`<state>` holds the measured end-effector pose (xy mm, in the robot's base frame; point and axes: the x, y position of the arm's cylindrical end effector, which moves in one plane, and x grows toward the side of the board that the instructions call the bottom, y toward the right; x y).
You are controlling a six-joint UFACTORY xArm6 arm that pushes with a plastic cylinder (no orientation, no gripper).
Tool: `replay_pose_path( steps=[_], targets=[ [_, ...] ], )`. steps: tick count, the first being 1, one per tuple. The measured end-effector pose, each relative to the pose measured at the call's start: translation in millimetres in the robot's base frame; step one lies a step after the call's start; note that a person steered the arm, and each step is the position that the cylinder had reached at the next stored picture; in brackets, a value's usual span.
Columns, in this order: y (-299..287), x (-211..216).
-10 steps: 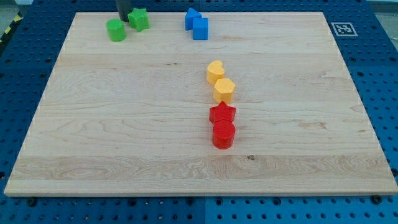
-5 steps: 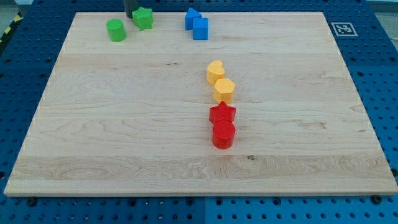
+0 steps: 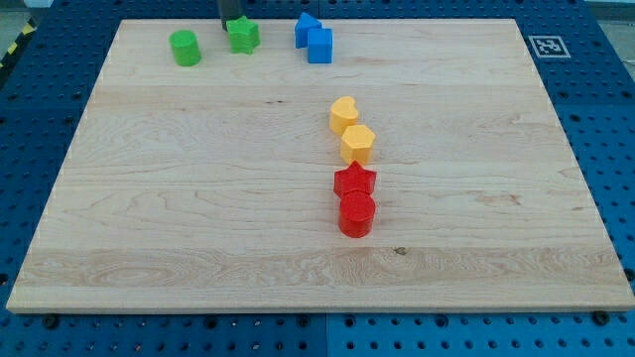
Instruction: Place the green star at the top of the yellow heart
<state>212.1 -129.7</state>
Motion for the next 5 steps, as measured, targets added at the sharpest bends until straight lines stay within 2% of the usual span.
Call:
replay_pose_path(
  steps=[2,5],
  targets=[
    [23,30],
    [91,66]
  ],
)
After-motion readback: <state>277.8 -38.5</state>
